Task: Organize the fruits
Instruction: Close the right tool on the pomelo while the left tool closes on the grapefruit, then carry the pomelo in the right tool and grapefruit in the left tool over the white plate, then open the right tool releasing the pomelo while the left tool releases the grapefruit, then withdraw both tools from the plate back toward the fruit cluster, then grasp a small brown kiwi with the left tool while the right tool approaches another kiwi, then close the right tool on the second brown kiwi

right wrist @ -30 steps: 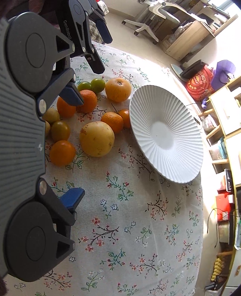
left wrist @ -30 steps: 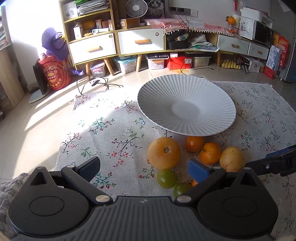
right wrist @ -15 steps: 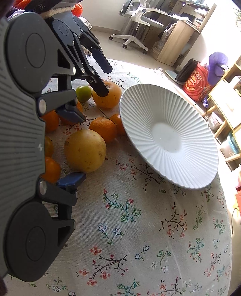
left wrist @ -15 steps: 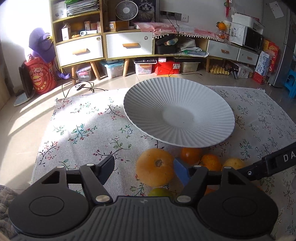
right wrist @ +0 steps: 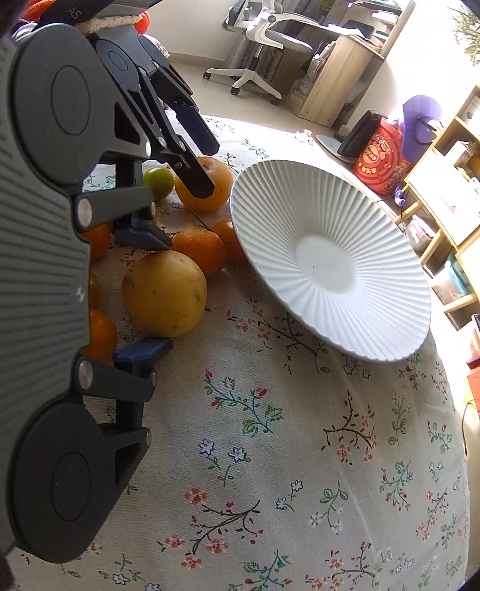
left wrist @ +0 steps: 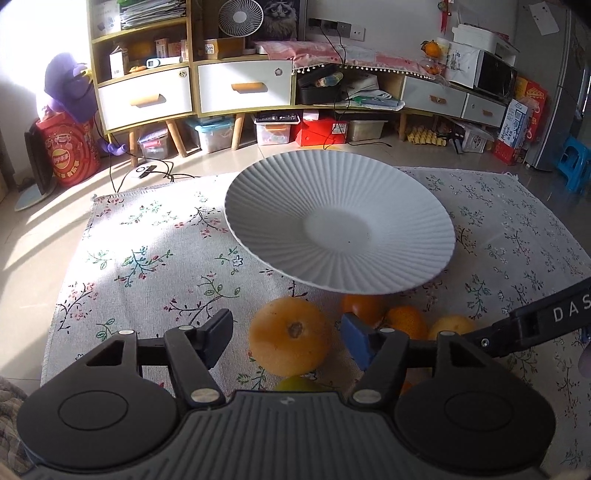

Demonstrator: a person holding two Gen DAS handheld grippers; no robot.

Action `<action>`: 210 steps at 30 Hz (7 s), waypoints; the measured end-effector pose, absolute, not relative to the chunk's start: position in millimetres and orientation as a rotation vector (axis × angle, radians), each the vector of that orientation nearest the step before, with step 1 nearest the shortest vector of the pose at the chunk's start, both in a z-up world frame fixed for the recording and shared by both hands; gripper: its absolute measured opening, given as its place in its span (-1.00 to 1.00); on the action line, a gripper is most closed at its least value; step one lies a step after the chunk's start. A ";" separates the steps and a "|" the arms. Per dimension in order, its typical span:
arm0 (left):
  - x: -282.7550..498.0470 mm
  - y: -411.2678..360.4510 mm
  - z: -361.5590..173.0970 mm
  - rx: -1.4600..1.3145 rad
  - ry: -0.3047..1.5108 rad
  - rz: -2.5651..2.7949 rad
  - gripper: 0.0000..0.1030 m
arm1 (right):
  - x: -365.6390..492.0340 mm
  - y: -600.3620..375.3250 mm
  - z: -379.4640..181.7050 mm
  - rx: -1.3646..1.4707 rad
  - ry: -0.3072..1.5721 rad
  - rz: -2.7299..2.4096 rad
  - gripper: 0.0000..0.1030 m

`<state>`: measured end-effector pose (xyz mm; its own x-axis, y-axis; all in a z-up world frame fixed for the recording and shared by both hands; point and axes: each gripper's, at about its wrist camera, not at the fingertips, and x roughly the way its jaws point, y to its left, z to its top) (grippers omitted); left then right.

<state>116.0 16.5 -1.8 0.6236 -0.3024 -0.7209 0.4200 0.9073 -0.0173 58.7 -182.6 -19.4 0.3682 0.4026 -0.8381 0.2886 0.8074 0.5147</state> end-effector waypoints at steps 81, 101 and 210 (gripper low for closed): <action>162.3 -20.2 14.0 0.135 0.679 -0.487 0.23 | 142.0 -203.5 12.5 0.545 1.017 0.034 0.21; 88.3 5.8 31.9 0.173 0.759 -0.418 0.78 | 50.4 -198.7 38.3 0.314 0.965 -0.016 0.81; 5.2 26.2 -2.9 0.135 0.881 -0.576 -0.81 | -28.3 -136.8 4.2 0.069 0.971 0.336 -0.53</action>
